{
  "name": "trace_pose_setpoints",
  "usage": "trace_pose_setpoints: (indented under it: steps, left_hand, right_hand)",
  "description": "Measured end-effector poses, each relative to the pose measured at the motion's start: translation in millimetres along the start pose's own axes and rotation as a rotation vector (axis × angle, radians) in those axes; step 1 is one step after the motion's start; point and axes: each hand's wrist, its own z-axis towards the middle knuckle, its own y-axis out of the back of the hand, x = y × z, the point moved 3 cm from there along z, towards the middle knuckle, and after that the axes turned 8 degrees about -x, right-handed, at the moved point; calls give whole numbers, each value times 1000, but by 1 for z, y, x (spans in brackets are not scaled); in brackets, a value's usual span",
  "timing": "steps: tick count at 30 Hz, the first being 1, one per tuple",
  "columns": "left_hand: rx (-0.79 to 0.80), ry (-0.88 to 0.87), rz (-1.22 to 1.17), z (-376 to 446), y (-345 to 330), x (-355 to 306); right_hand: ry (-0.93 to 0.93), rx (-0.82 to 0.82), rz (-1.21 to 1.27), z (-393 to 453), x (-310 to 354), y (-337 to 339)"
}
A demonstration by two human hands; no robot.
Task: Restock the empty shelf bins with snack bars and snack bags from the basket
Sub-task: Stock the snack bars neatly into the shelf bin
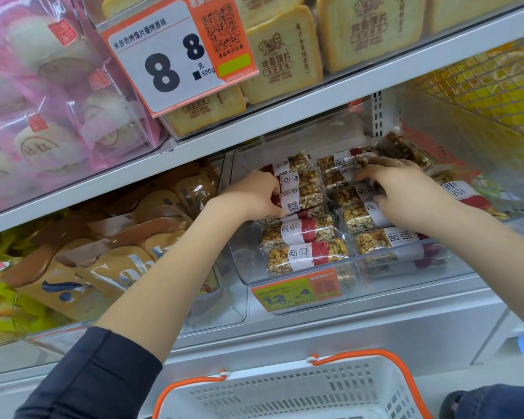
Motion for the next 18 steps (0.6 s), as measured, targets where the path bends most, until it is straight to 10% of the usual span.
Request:
trace_pose_setpoints:
  steps: [8,18]
  left_hand:
    - [-56,-19,-26,-5,4,-2]
    - [-98,42,34,-7,8,-1]
  right_hand:
    - [269,-112,-86,-7,24,10]
    - [309,215,-297,1,52,-15]
